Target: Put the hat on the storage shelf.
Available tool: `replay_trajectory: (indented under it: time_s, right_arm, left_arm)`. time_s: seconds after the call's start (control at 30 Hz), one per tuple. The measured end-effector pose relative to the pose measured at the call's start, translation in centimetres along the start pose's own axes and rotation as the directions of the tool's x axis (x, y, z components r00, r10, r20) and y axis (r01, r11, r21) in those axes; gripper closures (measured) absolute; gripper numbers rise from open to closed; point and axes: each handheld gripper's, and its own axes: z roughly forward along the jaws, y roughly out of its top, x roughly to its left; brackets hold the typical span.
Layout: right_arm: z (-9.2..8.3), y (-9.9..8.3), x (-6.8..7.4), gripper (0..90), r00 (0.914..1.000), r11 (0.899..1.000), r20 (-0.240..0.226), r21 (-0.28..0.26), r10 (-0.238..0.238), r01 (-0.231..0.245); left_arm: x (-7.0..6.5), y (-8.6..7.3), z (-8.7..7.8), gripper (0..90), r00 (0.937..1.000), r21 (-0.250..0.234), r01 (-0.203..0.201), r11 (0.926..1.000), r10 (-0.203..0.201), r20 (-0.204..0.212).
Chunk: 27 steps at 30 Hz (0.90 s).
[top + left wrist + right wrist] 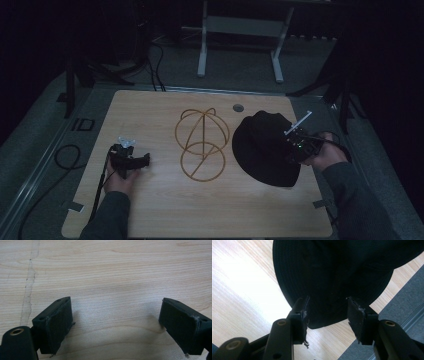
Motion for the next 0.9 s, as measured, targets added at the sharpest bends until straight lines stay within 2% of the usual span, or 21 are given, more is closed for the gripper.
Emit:
replay_trajectory:
  time_s: [0.1,0.3,0.57,0.67,0.9]
  right_arm:
    - [0.0,0.3,-0.4,54.1,0.9999,1.0,-0.006,0.006,0.011,-0.011]
    - [0.9,2.1,-0.9,56.9,0.9996,0.999,-0.023,0.044,0.013,-0.012]
    - [2.6,3.5,-1.2,64.0,0.9993,0.993,-0.033,0.117,-0.017,0.021]
    - [3.2,3.8,-1.4,63.4,0.9991,0.991,-0.04,0.136,-0.01,0.015]
    - [4.5,4.4,-2.3,59.9,0.9962,0.984,-0.075,0.176,0.045,-0.031]
  left_arm:
    - [0.0,0.0,0.0,12.0,1.0,0.001,-0.001,1.0,0.001,0.0]
    - [0.0,0.0,0.0,12.1,1.0,0.001,0.0,1.0,0.0,-0.001]
    - [0.0,0.0,0.0,12.1,1.0,0.001,-0.001,1.0,0.001,-0.001]
    - [0.0,0.0,0.0,12.1,1.0,0.001,-0.001,1.0,0.001,-0.001]
    - [0.0,0.0,0.0,12.1,1.0,0.001,-0.001,1.0,0.001,-0.001]
